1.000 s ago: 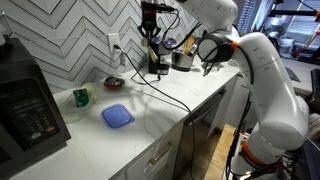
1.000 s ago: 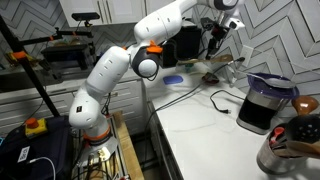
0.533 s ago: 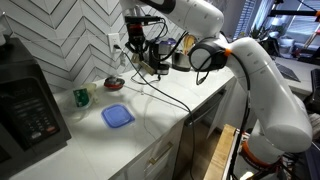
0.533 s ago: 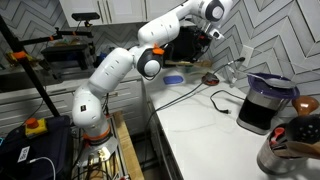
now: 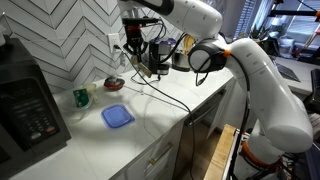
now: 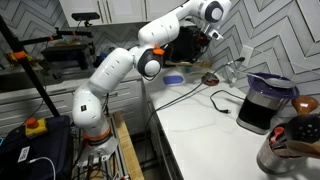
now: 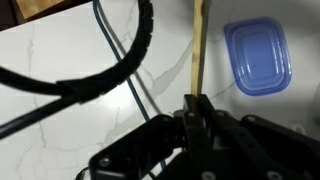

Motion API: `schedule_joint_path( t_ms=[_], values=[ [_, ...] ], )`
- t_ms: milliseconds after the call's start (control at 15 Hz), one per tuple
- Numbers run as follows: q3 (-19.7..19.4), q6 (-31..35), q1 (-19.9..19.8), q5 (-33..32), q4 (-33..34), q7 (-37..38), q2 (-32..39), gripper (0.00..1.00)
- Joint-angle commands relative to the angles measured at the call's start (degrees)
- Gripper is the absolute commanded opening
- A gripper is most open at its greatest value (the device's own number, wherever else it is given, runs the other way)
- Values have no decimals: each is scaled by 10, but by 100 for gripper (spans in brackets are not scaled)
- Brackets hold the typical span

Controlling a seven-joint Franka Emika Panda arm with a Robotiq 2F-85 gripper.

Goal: Take the wooden spoon from atop the coffee machine and put it on the blue lid

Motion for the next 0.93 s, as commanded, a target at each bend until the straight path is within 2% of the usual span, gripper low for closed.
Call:
schedule_joint_path(
  t_ms=[0,267,400,533,667,867],
  values=[
    [1,7,59,-10,21,48,32,2],
    [-4,41,116,-27,17,126,50,2],
    [-9,61,129,-38,17,162,63,2],
    [-2,81,125,-33,17,176,81,2],
    [6,93,118,-26,15,160,97,2],
    [12,73,117,-31,11,117,115,2]
  ],
)
